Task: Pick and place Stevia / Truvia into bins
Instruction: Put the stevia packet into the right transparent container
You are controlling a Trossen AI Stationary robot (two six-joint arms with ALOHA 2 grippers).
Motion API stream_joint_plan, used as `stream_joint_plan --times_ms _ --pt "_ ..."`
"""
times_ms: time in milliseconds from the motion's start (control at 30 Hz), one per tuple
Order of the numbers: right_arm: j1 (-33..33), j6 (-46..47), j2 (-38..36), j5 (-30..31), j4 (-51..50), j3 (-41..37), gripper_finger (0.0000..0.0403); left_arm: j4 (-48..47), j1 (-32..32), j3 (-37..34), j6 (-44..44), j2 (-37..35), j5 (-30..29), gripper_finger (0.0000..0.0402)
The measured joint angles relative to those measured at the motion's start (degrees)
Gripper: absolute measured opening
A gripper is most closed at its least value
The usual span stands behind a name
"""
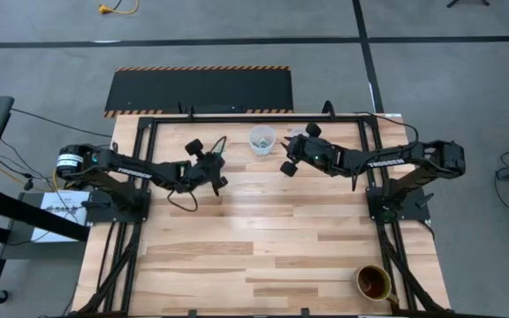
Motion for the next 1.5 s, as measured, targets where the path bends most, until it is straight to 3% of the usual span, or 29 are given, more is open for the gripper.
stream_joint_plan --times_ms 133,233,400,600,900,1267,1500 --pt "0.0 0.0 0.0 -5.0 0.9 0.0 0.0087 6.3 -5.0 0.0 10.9 0.0 -4.6 0.0" --pt "0.0 -0.1 0.0 -10.6 2.5 0.0 0.0087 12.1 -8.2 0.1 20.4 0.0 -4.2 0.0" --pt "0.0 -0.1 0.0 -20.9 6.5 0.0 0.0087 21.1 -11.3 0.1 32.2 0.0 1.3 0.0" --pt "0.8 -3.8 0.0 -31.9 9.4 0.0 0.0087 26.0 -11.9 0.1 36.4 0.0 9.7 0.0" --pt "4.3 -13.3 0.0 -31.0 10.2 0.0 0.0093 29.1 -11.9 0.1 35.6 0.0 19.1 0.0" --pt "5.8 -18.7 0.0 -30.7 10.5 0.0 0.0201 29.1 -11.9 0.1 32.4 0.0 26.0 0.0" --pt "6.1 -19.6 0.0 -32.6 10.4 0.0 0.0216 32.2 -11.8 0.1 31.6 0.0 30.9 0.0"
